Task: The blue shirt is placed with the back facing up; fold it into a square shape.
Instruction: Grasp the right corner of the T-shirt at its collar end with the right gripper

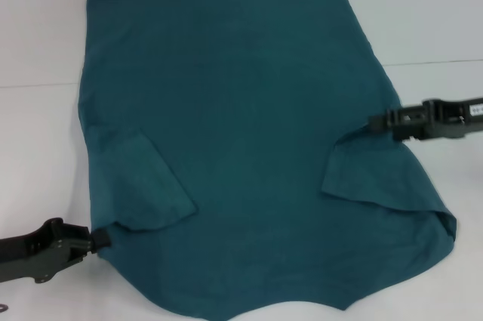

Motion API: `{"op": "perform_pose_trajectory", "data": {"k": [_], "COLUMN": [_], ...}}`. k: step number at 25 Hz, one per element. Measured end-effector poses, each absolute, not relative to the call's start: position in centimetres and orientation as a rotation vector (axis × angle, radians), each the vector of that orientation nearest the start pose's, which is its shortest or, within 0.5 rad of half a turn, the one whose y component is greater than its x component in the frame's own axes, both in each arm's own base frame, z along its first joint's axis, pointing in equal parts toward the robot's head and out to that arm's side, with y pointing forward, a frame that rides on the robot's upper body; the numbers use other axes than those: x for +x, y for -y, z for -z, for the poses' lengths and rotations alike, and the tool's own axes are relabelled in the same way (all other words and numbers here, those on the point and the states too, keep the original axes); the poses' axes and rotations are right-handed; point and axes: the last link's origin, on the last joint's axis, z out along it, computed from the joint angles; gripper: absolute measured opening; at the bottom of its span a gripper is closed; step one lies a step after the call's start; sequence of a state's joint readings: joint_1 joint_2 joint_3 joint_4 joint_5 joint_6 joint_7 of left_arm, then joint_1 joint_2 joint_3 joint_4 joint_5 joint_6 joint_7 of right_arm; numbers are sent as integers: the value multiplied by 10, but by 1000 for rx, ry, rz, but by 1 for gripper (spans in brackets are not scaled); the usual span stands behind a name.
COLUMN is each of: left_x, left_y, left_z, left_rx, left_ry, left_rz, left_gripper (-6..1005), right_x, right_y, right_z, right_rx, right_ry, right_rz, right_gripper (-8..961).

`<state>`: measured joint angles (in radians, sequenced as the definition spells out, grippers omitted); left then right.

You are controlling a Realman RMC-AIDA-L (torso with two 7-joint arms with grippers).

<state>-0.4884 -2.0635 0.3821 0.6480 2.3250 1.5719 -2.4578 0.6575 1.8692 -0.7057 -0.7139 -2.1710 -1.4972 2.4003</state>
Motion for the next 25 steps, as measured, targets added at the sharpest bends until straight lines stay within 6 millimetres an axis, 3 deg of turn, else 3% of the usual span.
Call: {"op": "perform_pose_trajectory", "data": {"k": [6,14,19,25], "left_x": [-322,-324,-325,-325], "left_y": [-304,-307,-309,-309], "left_z": [-21,-22,-22,-21], "left_rx": [2086,2097,2093,2090], "left_ry": [-2353,-2374,-2391,-2396], "left_rz": [-782,-790,-794,-795], "left_gripper": [29,30,30,29], "right_x": [282,310,325,334], "right_y": [-371,-346,-338,-342], "right_z": [-111,-138,-138,-127], "right_rx": [-2358,-2284,-2223,-2155], "right_ry": [-1695,-1811,-1854,-1848], "right_rz": [-308,-191,-53,17], "right_gripper": [780,775,772,768]}}
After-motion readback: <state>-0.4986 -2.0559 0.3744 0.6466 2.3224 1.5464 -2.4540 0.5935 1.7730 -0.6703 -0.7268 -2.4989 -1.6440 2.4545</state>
